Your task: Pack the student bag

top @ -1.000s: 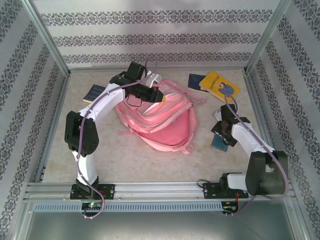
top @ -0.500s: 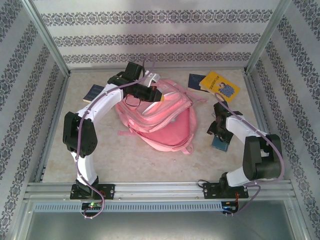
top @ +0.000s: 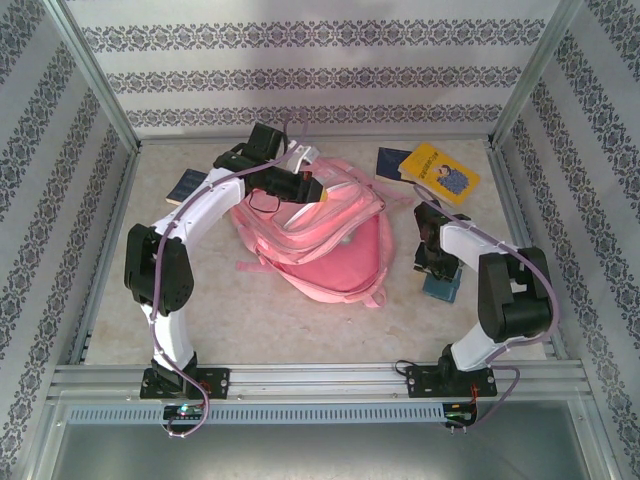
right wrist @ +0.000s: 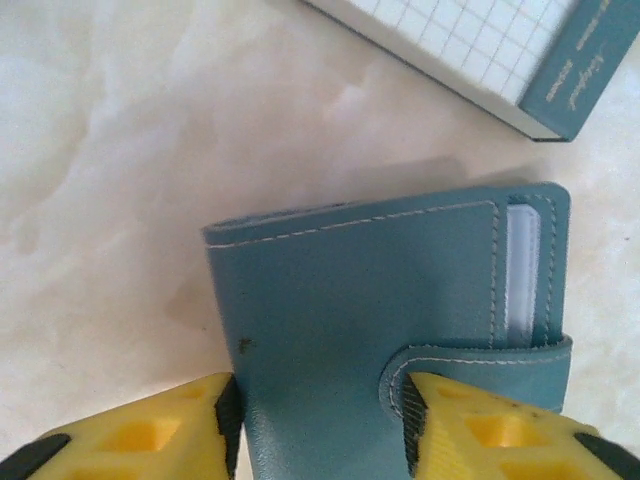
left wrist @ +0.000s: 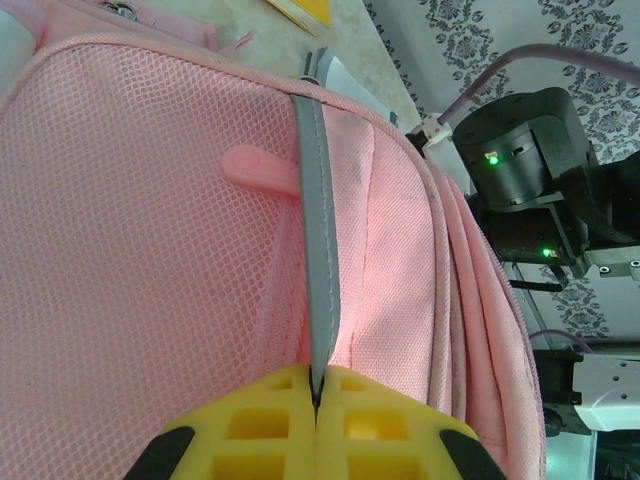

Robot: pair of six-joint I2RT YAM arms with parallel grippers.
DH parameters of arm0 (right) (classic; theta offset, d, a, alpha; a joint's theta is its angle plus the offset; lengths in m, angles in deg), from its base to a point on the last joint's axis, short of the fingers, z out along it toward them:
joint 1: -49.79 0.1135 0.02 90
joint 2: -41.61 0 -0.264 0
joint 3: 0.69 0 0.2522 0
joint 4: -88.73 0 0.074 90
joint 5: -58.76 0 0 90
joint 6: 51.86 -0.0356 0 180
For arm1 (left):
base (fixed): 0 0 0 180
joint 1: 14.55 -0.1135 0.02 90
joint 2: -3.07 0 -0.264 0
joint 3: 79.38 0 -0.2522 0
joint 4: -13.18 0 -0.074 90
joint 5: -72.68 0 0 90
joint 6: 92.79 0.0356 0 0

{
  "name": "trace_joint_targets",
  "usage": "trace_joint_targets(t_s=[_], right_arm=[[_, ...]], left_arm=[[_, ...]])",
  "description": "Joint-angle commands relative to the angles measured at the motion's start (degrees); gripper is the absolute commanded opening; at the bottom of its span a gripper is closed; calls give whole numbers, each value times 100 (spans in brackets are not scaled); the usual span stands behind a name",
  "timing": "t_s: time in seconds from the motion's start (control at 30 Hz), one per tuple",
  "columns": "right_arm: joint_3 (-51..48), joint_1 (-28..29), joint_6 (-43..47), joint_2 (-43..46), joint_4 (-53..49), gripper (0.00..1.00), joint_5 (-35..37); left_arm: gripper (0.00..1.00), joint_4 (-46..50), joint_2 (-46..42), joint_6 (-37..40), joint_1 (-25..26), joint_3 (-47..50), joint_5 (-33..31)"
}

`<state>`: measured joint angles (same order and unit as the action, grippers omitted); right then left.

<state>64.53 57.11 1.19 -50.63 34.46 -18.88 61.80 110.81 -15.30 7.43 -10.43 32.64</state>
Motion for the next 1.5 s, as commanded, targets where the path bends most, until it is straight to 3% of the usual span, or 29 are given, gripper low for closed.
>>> trace_joint_targets(t_s=[0.0,0.3,0.87,1.13,1.33,1.47], right_arm=[[9,68,4,-183,43,35,-85],[-135,17,-38,207,74,0,-243],[-249,119,-384,2442,-54,0,-1073],[-18,463,-454,3403,-5,0,-1583],[169,920,-1041,3638,694,0,-2309],[4,1348,-1790,3531,1684,0,-2707]], left_arm=[[0,-330,-366,-102,-165,19,138],[0,-381,-379,-163,-212,-25,250],[0,324,-385,-140,-274,-945,335],[0,519,-278,-204,-314,-1311,465],[0,659,-165,-250,-356,-1628,662],[0,724,-33,-353,-374,-1955,827]])
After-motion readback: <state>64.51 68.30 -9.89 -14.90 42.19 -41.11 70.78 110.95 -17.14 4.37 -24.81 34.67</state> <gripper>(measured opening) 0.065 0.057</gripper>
